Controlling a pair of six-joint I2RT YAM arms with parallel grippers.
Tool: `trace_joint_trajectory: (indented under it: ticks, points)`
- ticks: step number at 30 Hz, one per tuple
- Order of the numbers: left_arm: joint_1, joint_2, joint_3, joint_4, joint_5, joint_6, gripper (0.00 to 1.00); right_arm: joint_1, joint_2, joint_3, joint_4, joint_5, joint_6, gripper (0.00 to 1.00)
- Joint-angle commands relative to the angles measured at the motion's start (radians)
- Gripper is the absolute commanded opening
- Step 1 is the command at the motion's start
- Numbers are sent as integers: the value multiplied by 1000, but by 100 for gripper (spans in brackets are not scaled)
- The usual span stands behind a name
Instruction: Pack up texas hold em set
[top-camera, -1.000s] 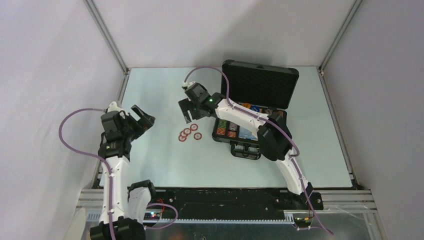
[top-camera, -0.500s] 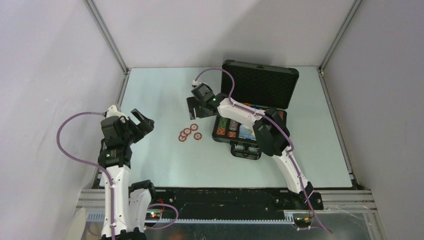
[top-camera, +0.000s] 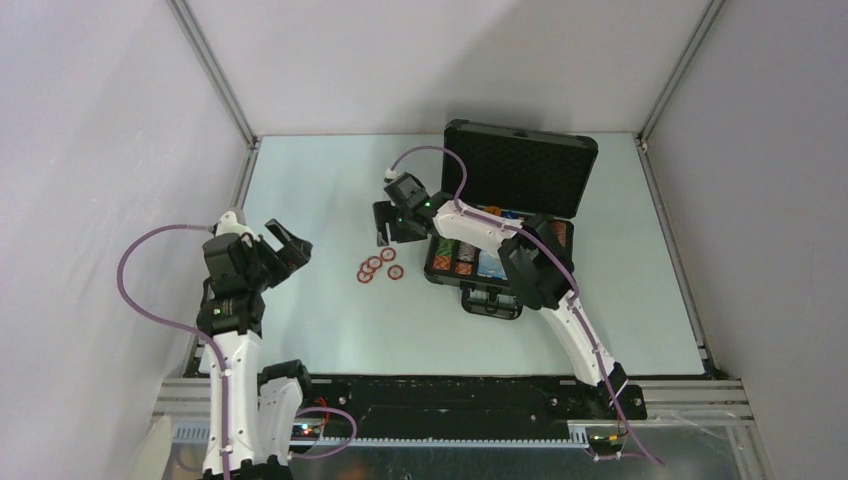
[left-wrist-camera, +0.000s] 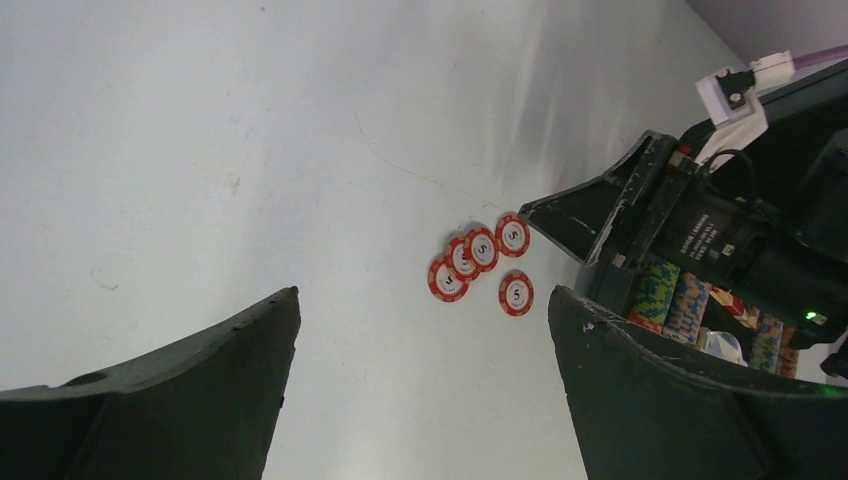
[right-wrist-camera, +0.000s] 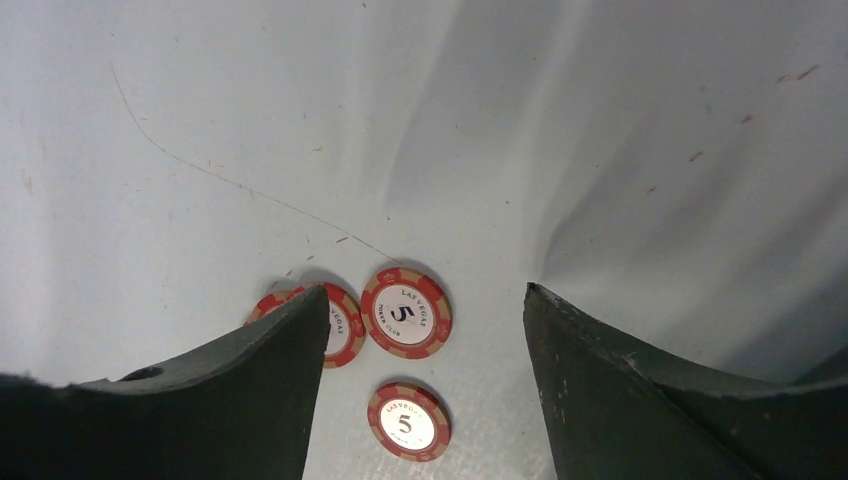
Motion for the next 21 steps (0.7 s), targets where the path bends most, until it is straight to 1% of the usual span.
trace_joint_trajectory:
  ticks: [1,3,13,21]
  points:
    - [-5,-6,-7,13,24,13,98,-1,17,18,22,-47,18,71]
    - [-5,-5,-6,13,26,14,98,1,18,17,22,-57,16,67]
    - [-4,-1,-5,13,34,13,98,8,36,24,5,-110,-7,59]
    - [-4,1,-5,14,38,11,98,12,43,30,-1,-127,-16,58]
